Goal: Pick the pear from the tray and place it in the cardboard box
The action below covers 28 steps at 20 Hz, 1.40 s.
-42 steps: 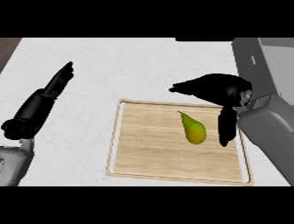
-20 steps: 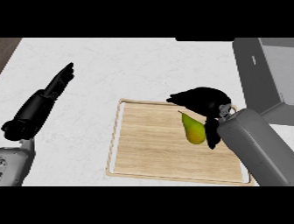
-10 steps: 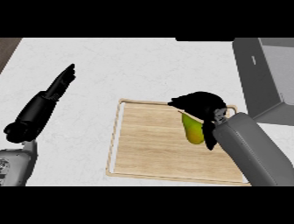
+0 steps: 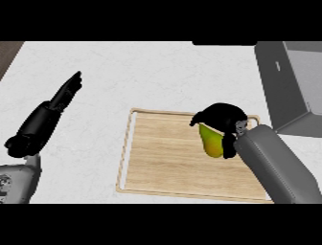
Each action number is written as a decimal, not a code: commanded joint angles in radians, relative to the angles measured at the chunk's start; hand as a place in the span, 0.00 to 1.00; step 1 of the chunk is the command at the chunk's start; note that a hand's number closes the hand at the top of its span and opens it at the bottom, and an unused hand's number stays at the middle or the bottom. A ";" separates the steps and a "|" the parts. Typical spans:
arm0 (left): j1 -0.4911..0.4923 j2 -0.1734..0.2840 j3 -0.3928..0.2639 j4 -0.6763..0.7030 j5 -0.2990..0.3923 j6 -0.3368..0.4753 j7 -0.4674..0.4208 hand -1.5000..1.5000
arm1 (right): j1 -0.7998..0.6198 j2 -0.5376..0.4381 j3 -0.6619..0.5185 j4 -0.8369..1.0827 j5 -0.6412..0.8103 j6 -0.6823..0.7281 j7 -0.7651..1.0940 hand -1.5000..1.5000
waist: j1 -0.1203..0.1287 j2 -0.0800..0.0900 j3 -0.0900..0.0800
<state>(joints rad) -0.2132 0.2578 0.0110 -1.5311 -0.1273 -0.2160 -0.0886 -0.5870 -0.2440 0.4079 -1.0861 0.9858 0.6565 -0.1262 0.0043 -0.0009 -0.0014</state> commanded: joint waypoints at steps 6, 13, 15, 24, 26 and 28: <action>-0.020 -0.018 0.000 -0.062 -0.004 -0.011 0.086 0.50 | -0.010 0.038 0.002 0.053 0.069 -0.190 -0.164 1.00 | 0.004 0.001 0.002; 0.033 -0.009 0.021 -0.069 -0.012 -0.016 0.043 0.50 | 0.090 -0.011 0.006 -0.125 0.083 -0.282 -0.274 1.00 | -0.012 -0.004 0.001; 0.026 -0.018 0.017 -0.059 -0.011 -0.010 0.061 0.50 | 0.173 -0.111 0.023 -0.207 0.048 -0.342 -0.456 1.00 | -0.030 -0.008 0.002; 0.047 0.002 0.050 -0.061 0.008 -0.022 0.042 0.50 | 0.444 -0.438 -0.169 -0.491 -0.162 -0.585 -0.955 1.00 | -0.045 -0.009 0.002; 0.020 -0.009 0.047 0.016 -0.024 0.000 -0.009 0.50 | 0.453 -0.457 -0.252 -0.528 -0.245 -0.588 -0.987 1.00 | -0.047 -0.003 0.001; -0.004 -0.028 0.024 -0.028 -0.025 0.002 0.060 0.50 | 0.509 -0.497 -0.309 -0.633 -0.334 -0.508 -0.961 1.00 | -0.038 -0.005 0.001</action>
<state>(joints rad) -0.1873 0.2427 0.0459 -1.5628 -0.1400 -0.2233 -0.0539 -0.1508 -0.6679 0.2112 -1.6012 0.7792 0.1143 -0.9855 -0.0388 -0.0076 0.0001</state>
